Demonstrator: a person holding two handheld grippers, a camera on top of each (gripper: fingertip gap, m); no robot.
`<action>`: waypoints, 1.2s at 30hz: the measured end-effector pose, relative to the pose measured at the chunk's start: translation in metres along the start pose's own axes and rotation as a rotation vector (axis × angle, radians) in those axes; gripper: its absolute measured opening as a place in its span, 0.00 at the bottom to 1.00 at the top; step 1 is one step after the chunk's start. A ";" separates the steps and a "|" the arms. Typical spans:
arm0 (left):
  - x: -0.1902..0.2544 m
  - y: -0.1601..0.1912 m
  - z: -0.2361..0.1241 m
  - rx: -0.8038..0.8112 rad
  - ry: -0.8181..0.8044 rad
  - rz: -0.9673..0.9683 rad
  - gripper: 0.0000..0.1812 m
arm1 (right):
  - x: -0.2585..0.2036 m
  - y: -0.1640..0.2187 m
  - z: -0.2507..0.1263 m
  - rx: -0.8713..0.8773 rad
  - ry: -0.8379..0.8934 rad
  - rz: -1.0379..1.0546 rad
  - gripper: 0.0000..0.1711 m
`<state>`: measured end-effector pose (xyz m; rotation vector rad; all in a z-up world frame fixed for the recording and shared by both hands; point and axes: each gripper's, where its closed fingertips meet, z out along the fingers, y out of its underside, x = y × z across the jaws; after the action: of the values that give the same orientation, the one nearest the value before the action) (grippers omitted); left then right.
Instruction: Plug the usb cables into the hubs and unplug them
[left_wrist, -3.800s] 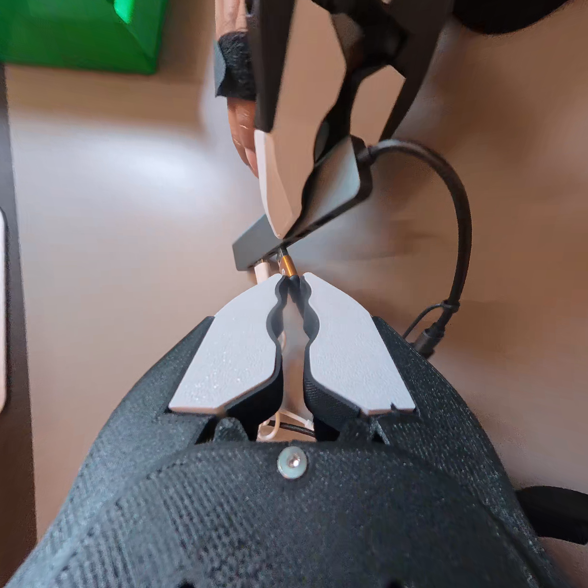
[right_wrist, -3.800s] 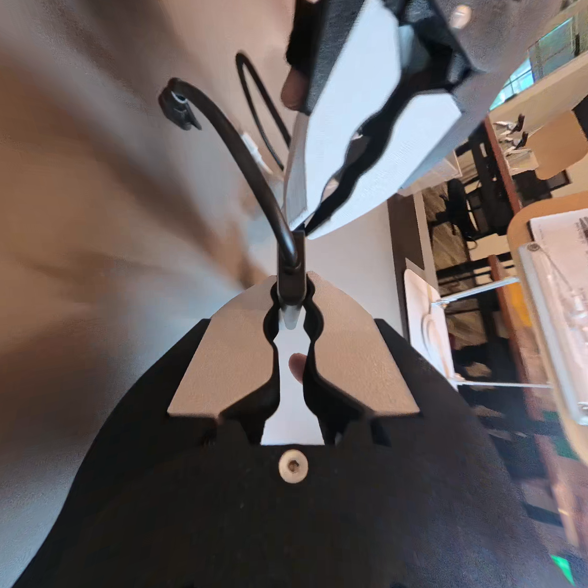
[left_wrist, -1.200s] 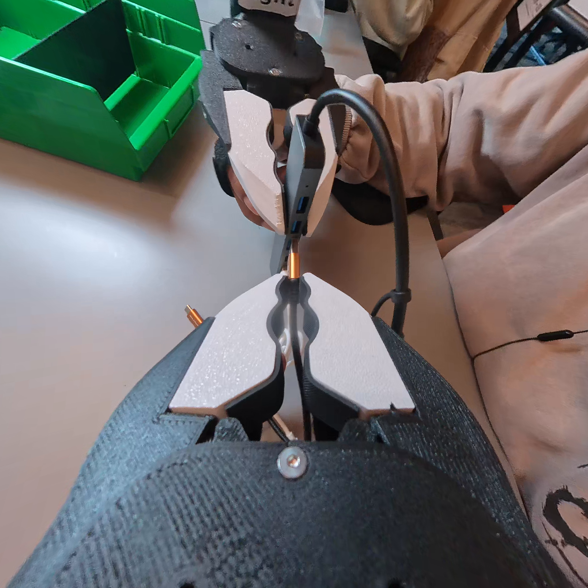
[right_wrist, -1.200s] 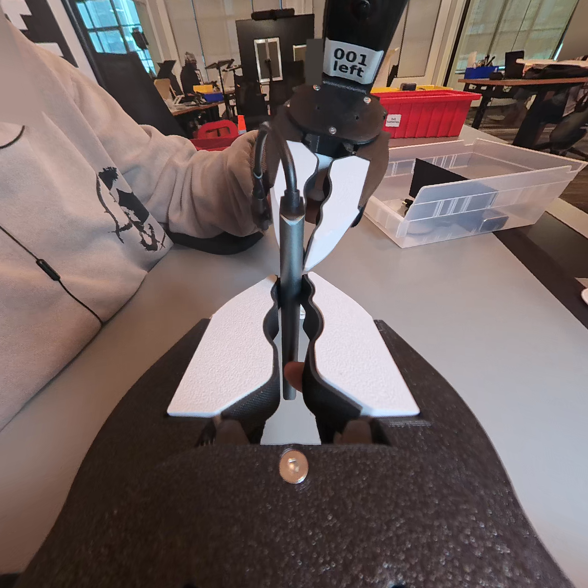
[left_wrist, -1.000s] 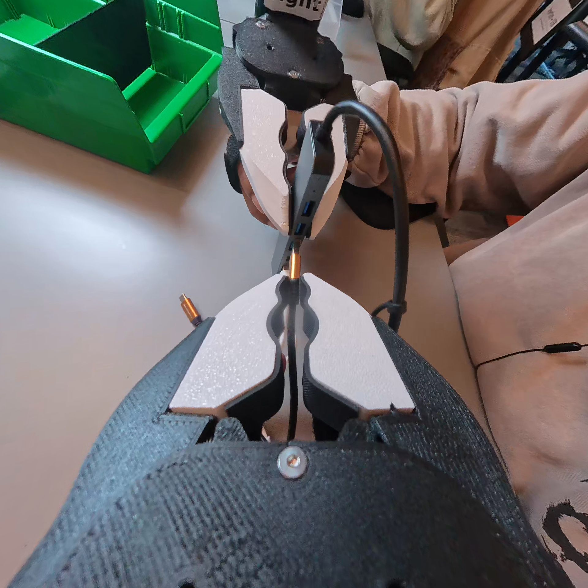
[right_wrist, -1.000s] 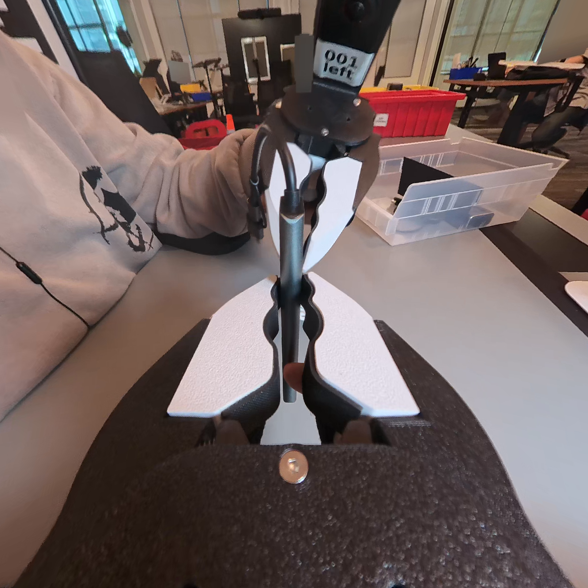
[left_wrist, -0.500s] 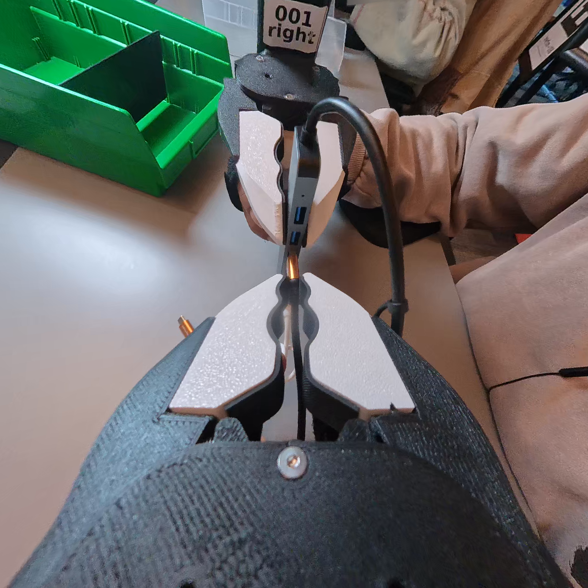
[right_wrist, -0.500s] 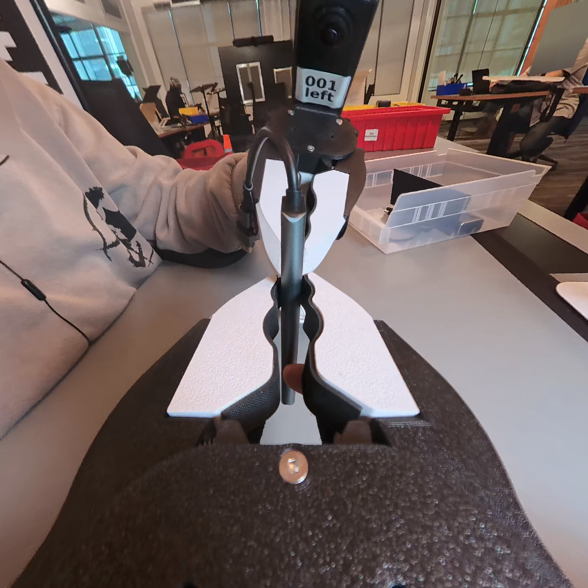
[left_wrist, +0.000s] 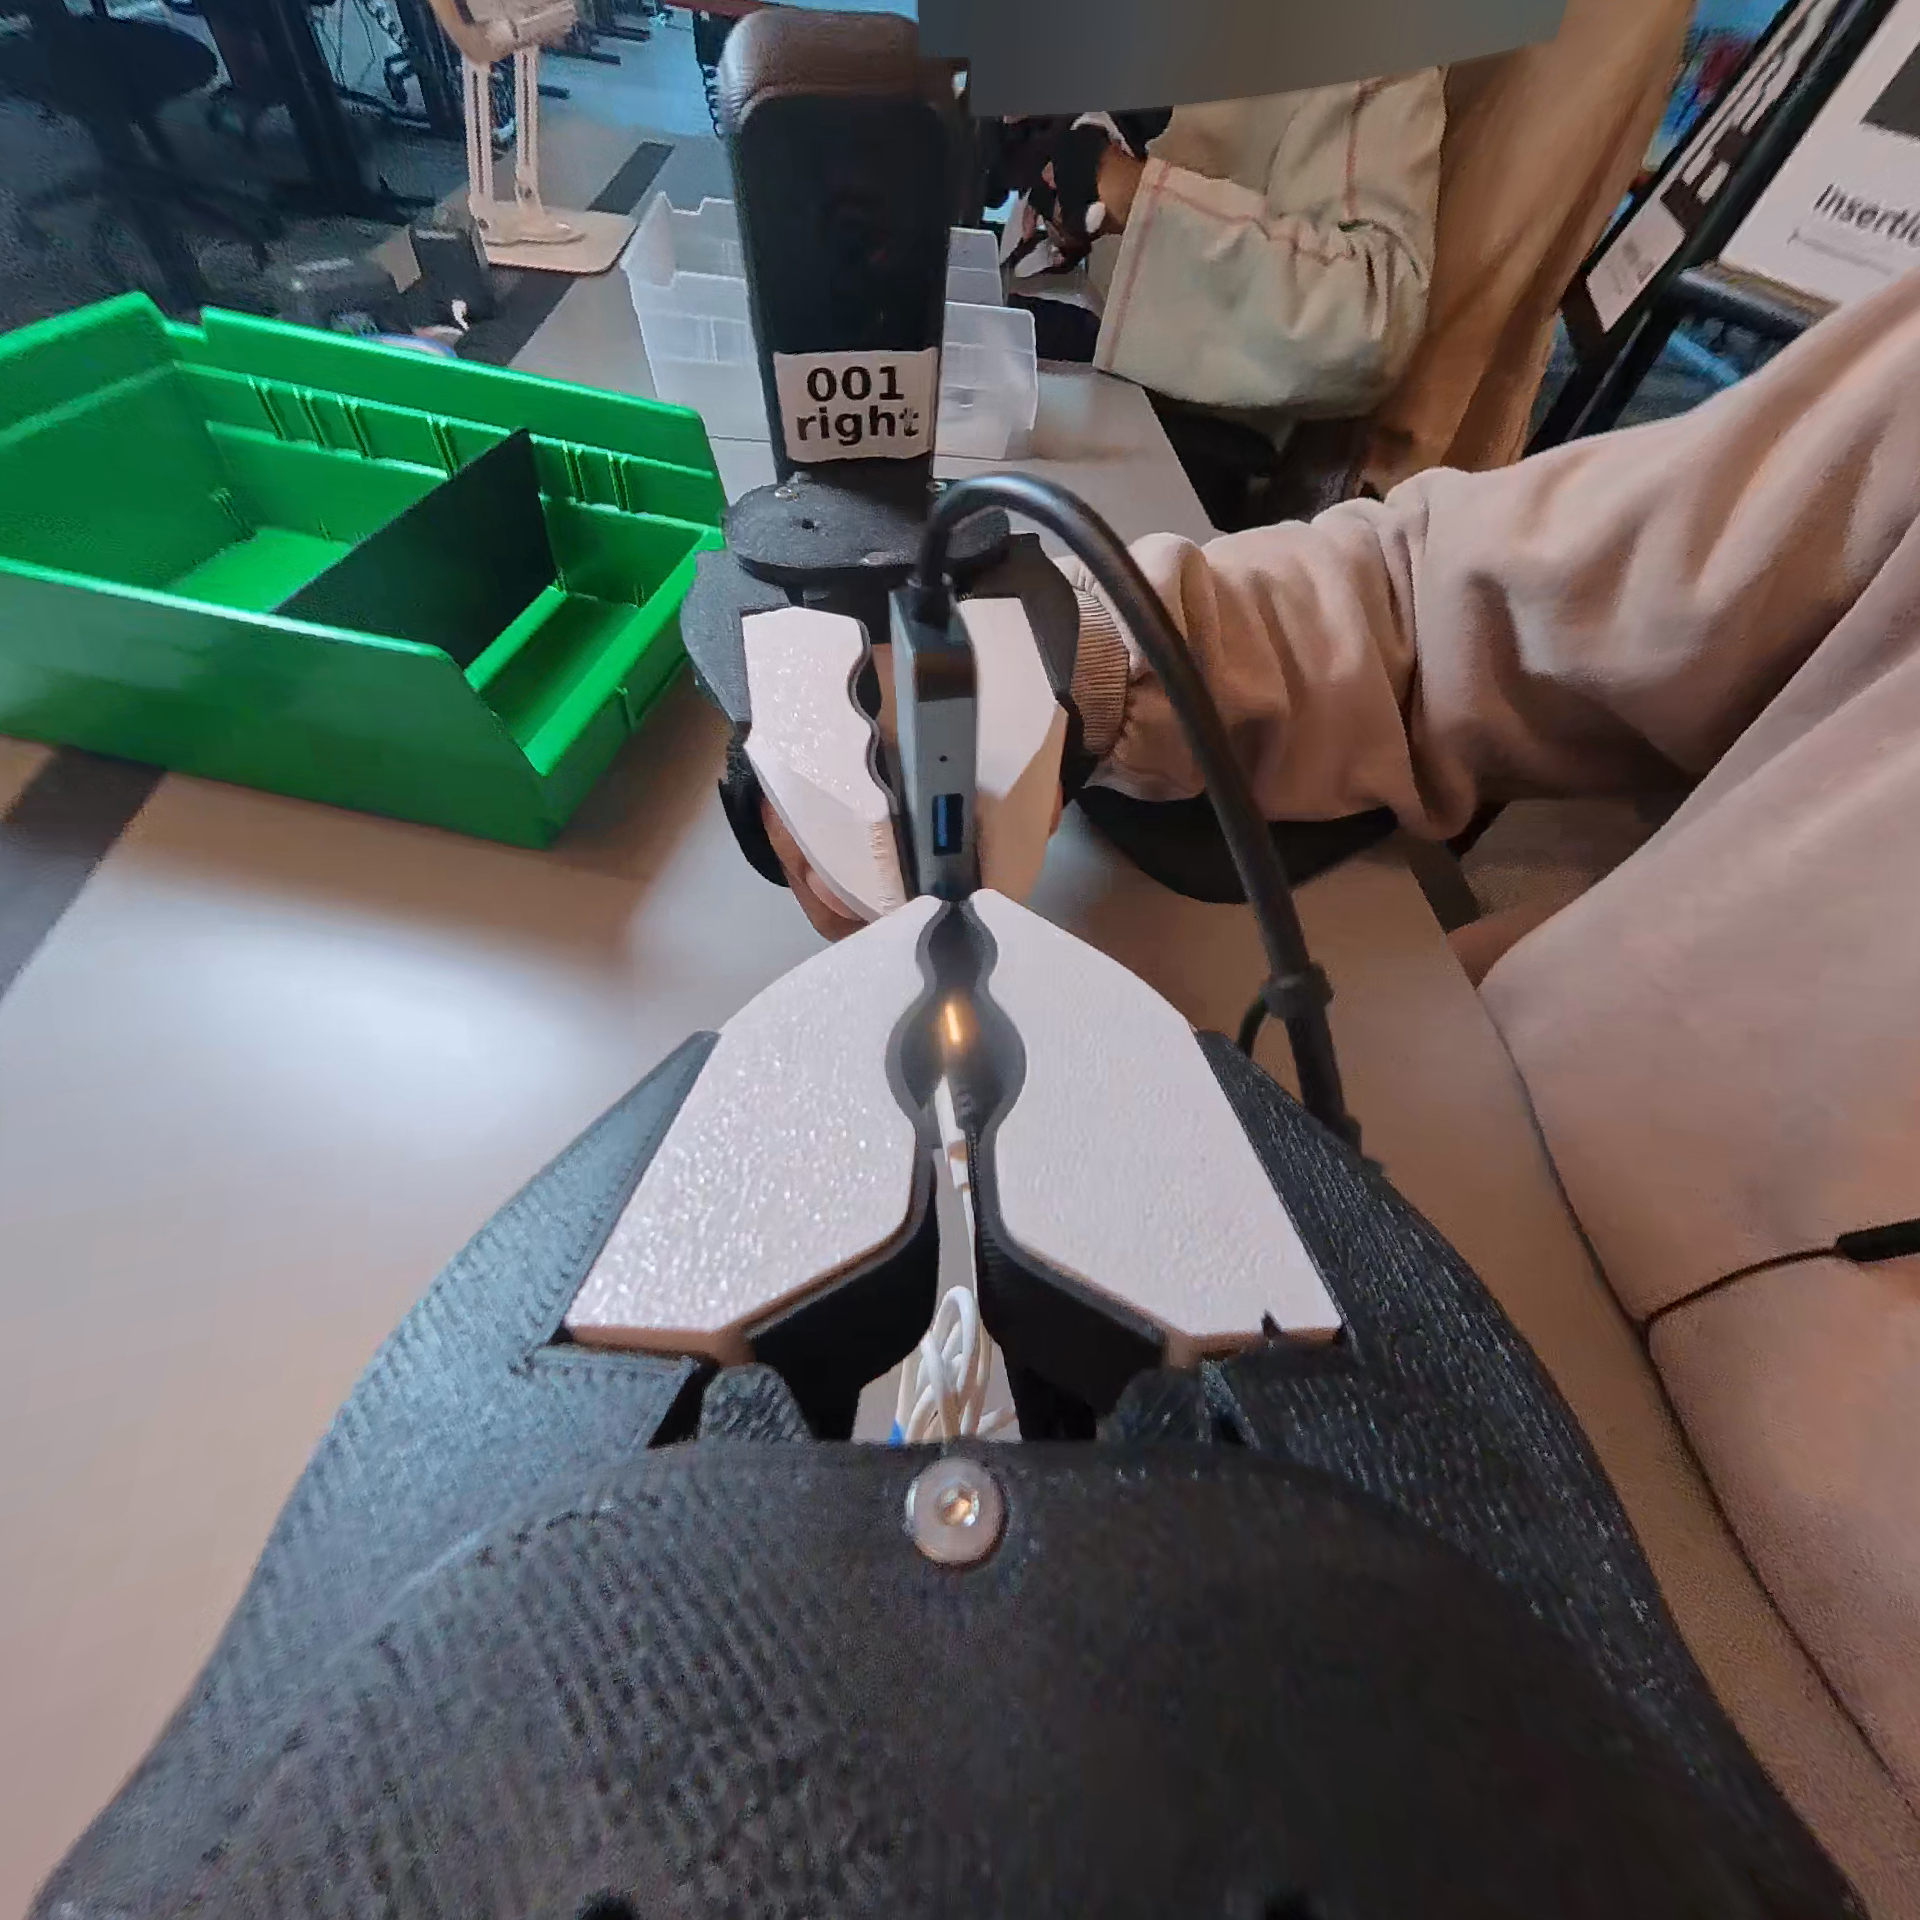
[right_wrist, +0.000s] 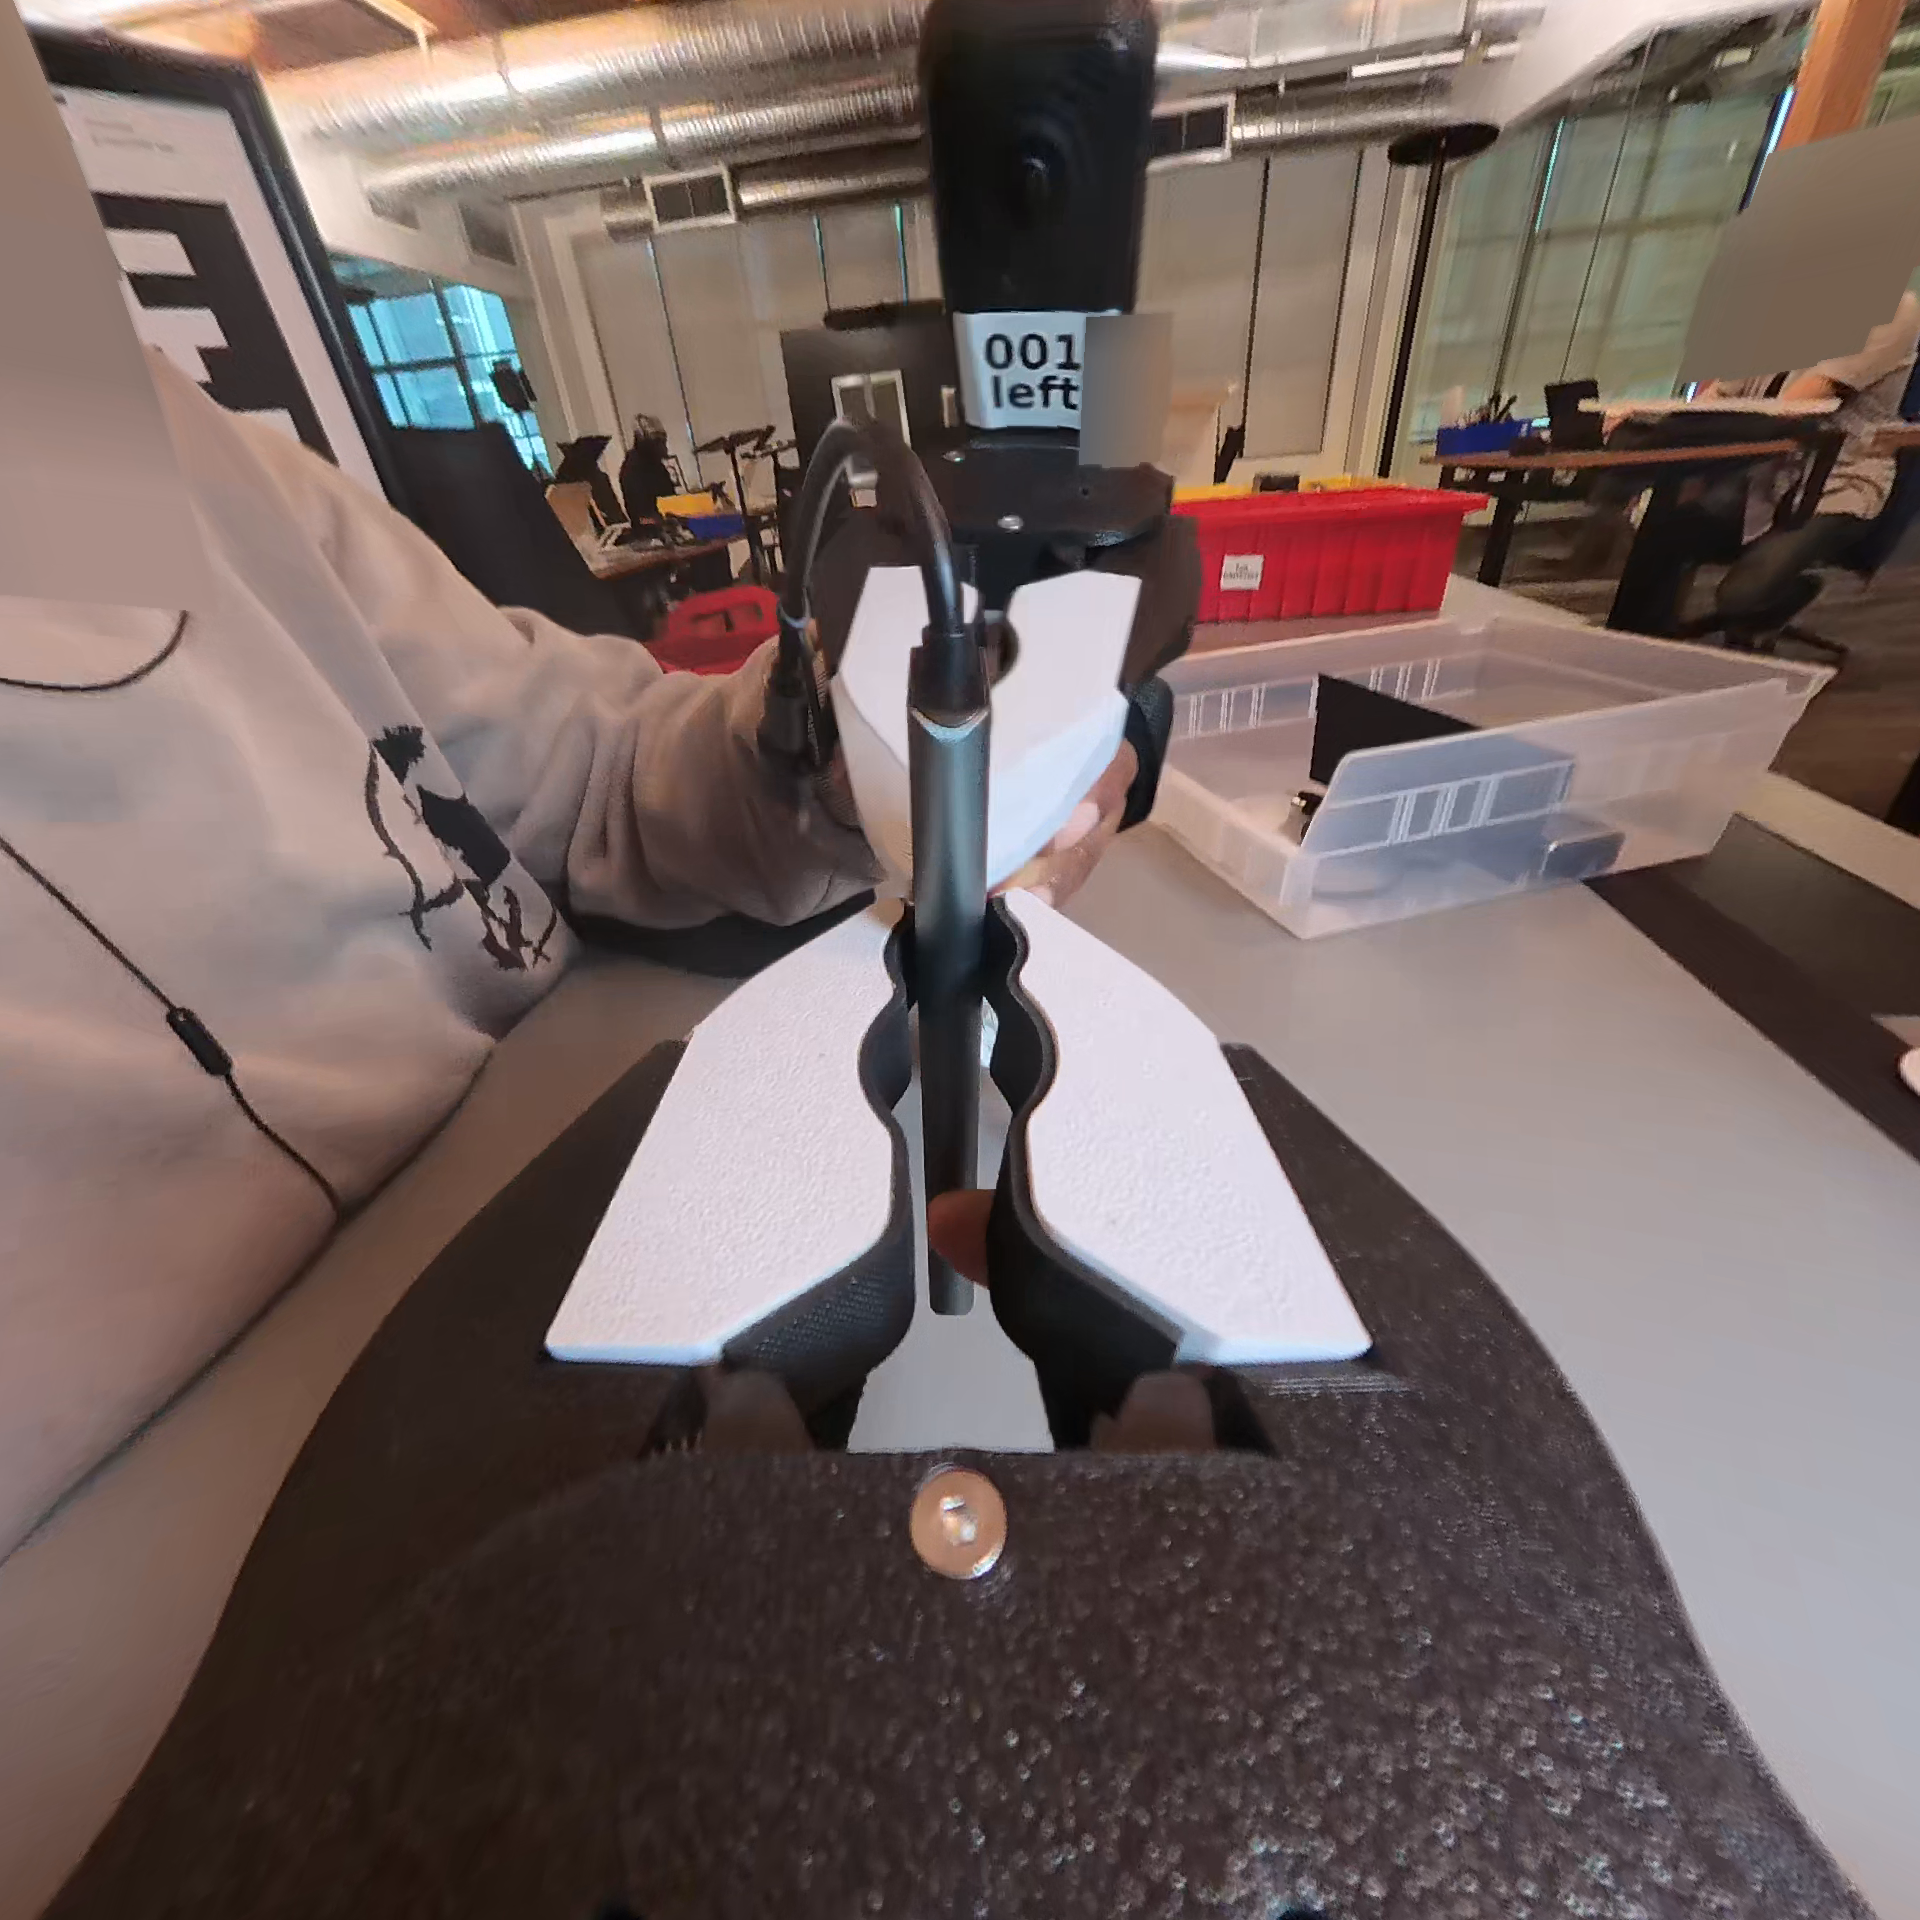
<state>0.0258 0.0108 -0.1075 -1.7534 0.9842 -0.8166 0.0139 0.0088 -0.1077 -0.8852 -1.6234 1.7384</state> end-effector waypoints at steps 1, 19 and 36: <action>0.001 -0.005 -0.005 -0.006 -0.015 0.030 0.00 | 0.001 -0.004 -0.001 0.010 0.007 -0.002 0.06; -0.010 0.035 0.004 -0.238 -0.140 0.198 0.04 | 0.004 0.008 -0.002 -0.152 0.117 -0.125 0.06; -0.008 0.022 -0.001 -0.066 -0.013 -0.006 0.04 | 0.006 0.021 -0.009 -0.347 0.176 -0.240 0.06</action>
<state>0.0150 0.0119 -0.1287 -1.8162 1.0079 -0.7836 0.0181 0.0170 -0.1294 -0.9256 -1.8562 1.2031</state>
